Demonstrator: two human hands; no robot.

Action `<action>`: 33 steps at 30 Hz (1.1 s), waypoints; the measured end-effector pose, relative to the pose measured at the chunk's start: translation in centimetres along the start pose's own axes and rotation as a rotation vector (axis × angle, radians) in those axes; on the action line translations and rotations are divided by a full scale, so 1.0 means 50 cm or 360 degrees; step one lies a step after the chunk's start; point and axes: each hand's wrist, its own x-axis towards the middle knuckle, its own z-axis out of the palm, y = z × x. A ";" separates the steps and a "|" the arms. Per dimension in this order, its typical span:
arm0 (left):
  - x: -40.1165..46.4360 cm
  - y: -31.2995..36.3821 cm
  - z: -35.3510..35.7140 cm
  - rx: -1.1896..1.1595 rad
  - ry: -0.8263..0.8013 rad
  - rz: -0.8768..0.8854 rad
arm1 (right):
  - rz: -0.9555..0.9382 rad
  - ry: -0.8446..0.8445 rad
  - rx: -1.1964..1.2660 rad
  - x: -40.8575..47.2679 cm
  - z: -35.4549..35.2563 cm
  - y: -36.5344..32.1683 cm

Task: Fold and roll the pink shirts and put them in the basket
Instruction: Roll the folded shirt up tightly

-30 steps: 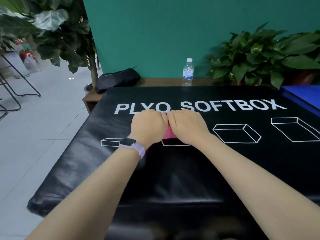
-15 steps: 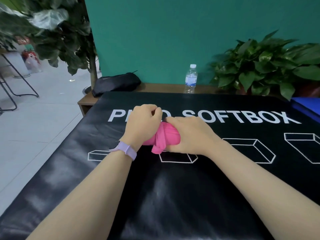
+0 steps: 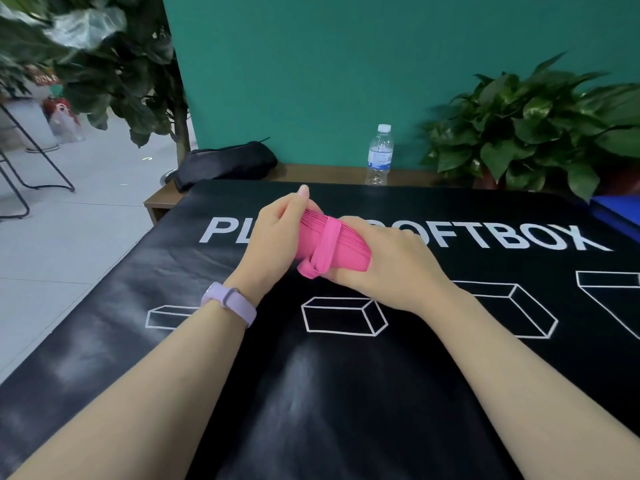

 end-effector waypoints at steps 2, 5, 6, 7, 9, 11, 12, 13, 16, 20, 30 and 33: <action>-0.001 -0.001 0.002 0.0043 0.0057 0.0001 | -0.0009 -0.0012 0.0014 -0.001 0.001 0.001; -0.004 0.000 0.003 0.0104 0.0105 0.0010 | 0.0000 -0.0041 0.0008 0.000 0.003 0.000; -0.004 0.001 0.002 0.0112 0.0106 0.0016 | -0.0003 -0.0045 0.0007 0.000 0.004 0.000; -0.004 0.001 0.002 0.0120 0.0102 0.0018 | -0.0005 -0.0040 0.0004 0.000 0.004 0.001; -0.004 0.002 0.005 0.0132 0.0096 0.0033 | -0.0006 -0.0024 -0.0023 0.000 0.005 0.003; -0.004 -0.001 0.006 0.0187 0.0125 0.0135 | 0.0015 -0.0004 -0.0058 0.002 0.003 0.008; -0.005 -0.001 0.004 0.0225 0.0153 0.0230 | 0.0043 0.0016 -0.0056 0.004 0.000 0.012; -0.007 0.001 0.002 0.0265 0.0170 0.0352 | 0.0075 0.0050 -0.0046 0.006 -0.005 0.019; -0.019 0.009 -0.004 0.0518 0.0071 0.0748 | 0.0157 0.0181 -0.0069 0.008 -0.021 0.038; -0.038 0.014 -0.003 0.0972 -0.0067 0.0970 | 0.0183 0.0189 -0.0067 0.002 -0.028 0.054; -0.026 0.007 -0.005 0.1245 -0.0120 0.1128 | 0.0172 0.0143 -0.0067 0.005 -0.020 0.067; -0.025 0.003 -0.003 0.1145 -0.0169 0.1117 | 0.0171 0.0119 -0.0091 0.007 -0.016 0.071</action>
